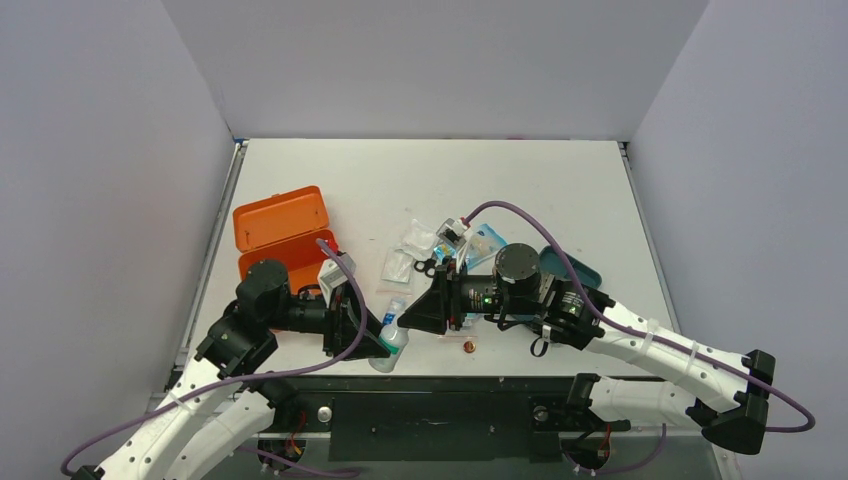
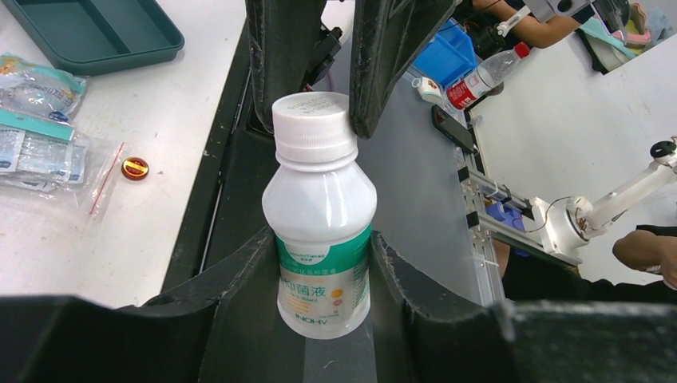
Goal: Organize the medicine kit
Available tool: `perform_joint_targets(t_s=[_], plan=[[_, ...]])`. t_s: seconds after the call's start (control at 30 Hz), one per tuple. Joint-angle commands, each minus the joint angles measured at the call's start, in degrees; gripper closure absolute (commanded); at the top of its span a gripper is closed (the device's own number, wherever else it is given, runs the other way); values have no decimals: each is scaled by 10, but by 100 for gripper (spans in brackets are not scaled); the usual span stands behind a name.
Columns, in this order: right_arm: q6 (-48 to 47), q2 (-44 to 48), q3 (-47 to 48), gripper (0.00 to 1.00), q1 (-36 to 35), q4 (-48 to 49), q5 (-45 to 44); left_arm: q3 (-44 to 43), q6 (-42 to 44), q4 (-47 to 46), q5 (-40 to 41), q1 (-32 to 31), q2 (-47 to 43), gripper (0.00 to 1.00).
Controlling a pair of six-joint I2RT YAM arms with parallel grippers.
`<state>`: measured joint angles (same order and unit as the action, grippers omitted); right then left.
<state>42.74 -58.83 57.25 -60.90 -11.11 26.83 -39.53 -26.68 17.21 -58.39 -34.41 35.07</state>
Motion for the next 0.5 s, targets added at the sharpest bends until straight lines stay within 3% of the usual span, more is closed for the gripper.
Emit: perform_joint_targets(t_s=[0.0, 0.13, 0.3, 0.47], plan=[[2, -3, 27, 100, -2, 42, -18, -6, -2, -49, -24, -3, 3, 84], [-6, 0, 32, 96, -3, 9, -37, -19, 9, -30, 1, -2, 8, 100], [-41, 35, 51, 56, 8, -59, -100, -50, 37, 14, 62, -2, 15, 100], [-70, 70, 76, 39, 27, -140, -169, -85, 58, 74, 142, -2, 26, 100]])
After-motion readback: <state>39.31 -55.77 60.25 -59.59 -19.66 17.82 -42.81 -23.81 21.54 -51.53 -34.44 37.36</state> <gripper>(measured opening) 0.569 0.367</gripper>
